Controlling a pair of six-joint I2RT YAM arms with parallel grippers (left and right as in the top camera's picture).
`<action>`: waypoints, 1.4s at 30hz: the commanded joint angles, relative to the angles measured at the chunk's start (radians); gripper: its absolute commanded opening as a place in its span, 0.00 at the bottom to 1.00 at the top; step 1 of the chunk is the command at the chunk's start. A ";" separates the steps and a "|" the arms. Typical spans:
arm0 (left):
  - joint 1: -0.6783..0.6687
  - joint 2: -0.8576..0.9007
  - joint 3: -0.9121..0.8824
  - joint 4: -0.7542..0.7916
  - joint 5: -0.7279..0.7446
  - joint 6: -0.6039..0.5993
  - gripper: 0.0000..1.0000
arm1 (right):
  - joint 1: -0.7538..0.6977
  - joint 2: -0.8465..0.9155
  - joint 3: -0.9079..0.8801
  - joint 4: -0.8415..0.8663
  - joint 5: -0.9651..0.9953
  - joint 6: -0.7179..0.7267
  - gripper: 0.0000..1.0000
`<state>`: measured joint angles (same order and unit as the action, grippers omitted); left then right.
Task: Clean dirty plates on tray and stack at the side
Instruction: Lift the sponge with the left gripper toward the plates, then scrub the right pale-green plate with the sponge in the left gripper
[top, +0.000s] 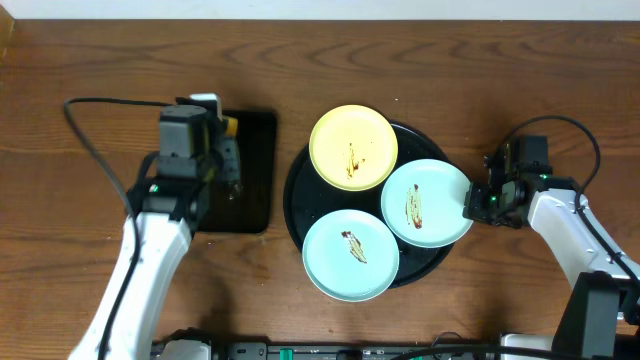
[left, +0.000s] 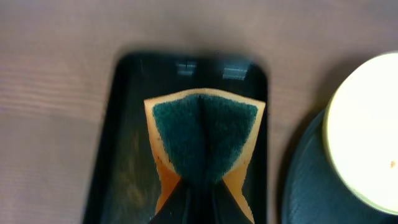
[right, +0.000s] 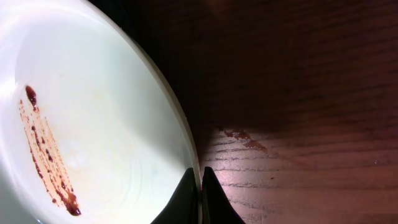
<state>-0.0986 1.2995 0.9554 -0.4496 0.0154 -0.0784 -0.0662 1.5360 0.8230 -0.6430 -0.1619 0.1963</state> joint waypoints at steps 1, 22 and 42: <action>0.002 0.109 -0.002 -0.037 -0.007 -0.040 0.07 | -0.005 0.009 -0.001 -0.004 0.026 -0.003 0.01; -0.055 0.175 0.061 -0.131 0.404 -0.093 0.08 | -0.005 0.009 -0.001 -0.006 0.026 -0.002 0.01; -0.563 0.370 0.208 0.180 0.392 -0.280 0.07 | -0.004 0.009 -0.001 -0.007 -0.008 -0.003 0.01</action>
<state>-0.6102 1.6115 1.1481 -0.2947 0.3985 -0.3088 -0.0662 1.5360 0.8230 -0.6460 -0.1692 0.1963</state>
